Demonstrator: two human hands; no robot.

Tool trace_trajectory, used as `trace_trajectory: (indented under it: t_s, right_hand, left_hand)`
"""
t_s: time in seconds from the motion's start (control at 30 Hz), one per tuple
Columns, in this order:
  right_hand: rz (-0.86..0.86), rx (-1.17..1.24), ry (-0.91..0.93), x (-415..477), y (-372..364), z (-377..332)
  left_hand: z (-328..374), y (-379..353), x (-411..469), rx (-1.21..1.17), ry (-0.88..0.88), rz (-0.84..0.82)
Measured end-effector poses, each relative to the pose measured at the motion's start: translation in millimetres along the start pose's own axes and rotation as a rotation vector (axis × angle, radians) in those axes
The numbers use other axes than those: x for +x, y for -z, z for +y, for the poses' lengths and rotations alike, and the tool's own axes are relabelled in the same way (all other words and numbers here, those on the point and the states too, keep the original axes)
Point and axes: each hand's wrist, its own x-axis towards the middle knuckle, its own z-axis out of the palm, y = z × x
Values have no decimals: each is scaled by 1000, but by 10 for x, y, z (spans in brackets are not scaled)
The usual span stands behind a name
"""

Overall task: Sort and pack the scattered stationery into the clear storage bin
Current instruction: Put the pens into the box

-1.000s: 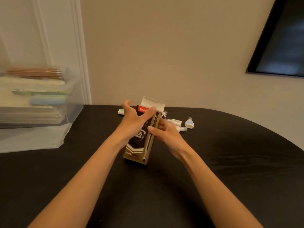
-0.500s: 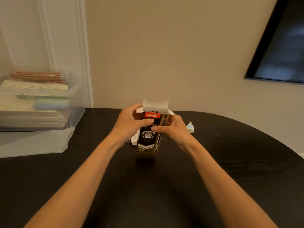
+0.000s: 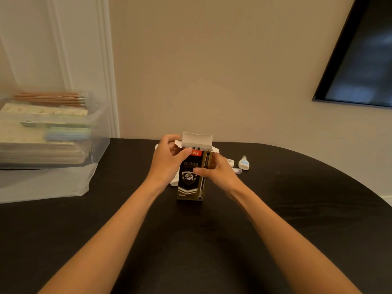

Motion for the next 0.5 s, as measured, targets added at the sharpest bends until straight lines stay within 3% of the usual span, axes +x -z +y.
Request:
trace_trajectory:
  t_s: [0.07, 0.13, 0.2, 0.4, 0.5]
  right_hand:
    - [-4, 206, -24, -17, 21, 29]
    - [-34, 539, -16, -27, 58, 64]
    - [-31, 723, 3, -35, 96, 65]
    - [-21, 542, -39, 15, 95, -59]
    - [64, 481, 3, 34, 104, -137]
  left_hand:
    - [2, -7, 4, 28, -29, 107]
    - [11, -15, 6, 131, -85, 96]
    - [23, -29, 1, 176, -114, 55]
    - [31, -121, -56, 136, -90, 126]
    - [-2, -128, -49, 197, -146, 154]
